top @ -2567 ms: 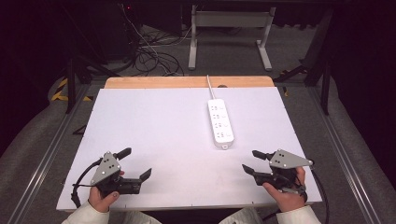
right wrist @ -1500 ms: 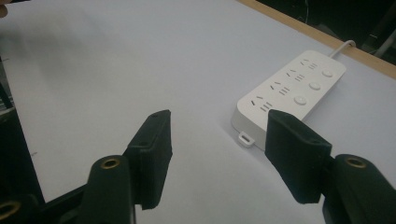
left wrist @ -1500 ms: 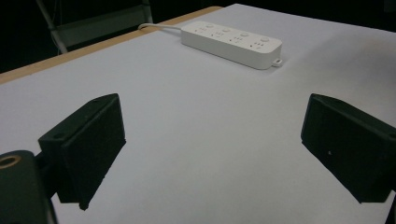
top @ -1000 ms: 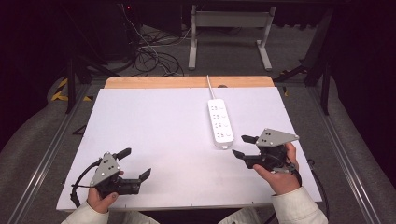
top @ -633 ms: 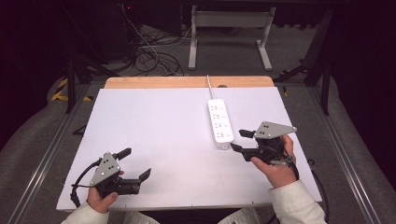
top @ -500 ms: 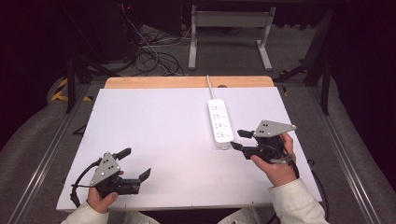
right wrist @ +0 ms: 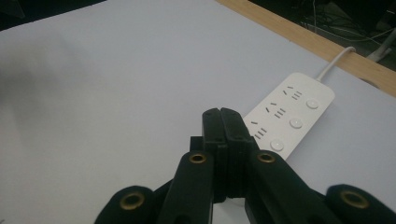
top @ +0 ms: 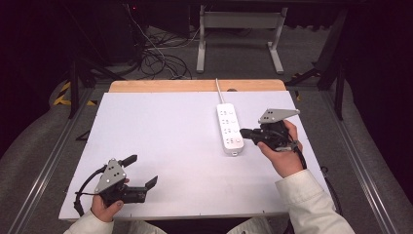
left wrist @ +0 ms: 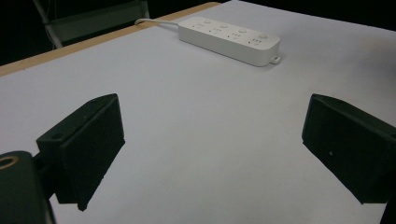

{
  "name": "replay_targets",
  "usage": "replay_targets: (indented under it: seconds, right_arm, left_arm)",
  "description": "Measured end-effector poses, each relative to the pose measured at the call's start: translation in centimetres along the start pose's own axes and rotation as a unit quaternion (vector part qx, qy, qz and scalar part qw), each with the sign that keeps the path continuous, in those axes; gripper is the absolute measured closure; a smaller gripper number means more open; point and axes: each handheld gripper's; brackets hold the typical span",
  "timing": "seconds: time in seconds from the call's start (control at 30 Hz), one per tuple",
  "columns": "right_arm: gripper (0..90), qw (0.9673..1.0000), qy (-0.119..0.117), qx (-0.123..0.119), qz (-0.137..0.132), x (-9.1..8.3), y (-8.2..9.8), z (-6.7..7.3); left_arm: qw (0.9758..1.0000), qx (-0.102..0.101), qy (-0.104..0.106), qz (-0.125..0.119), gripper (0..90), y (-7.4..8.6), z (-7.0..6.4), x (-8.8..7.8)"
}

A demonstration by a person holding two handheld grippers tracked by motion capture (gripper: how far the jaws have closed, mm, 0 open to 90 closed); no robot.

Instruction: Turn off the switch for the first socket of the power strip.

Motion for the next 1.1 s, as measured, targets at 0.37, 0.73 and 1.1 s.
replay_targets:
  seconds: [0.37, 0.73, 1.1]
  right_arm:
    - [90.0, 0.9997, 0.019, 0.012, 0.013, 2.0, -1.5, -2.5]
    - [90.0, 0.9981, 0.045, 0.030, 0.029, 5.1, -2.0, -5.2]
    - [90.0, 0.9965, 0.052, 0.043, 0.049, 7.9, -1.4, -7.2]
  left_arm:
    - [1.0000, -0.002, 0.002, 0.004, 6.1, 0.0, 0.0, 0.0]
    - [1.0000, 0.005, -0.002, 0.005, 6.1, 0.0, 0.2, 0.1]
    - [0.9999, 0.005, -0.001, 0.009, 6.1, 0.0, 0.3, 0.1]
Point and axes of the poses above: each handheld gripper's, and its own axes: x roughly forward along the jaws, y roughly out of its underside, z roughly to its left, and after that the axes turned 11 degrees about -x, right-handed
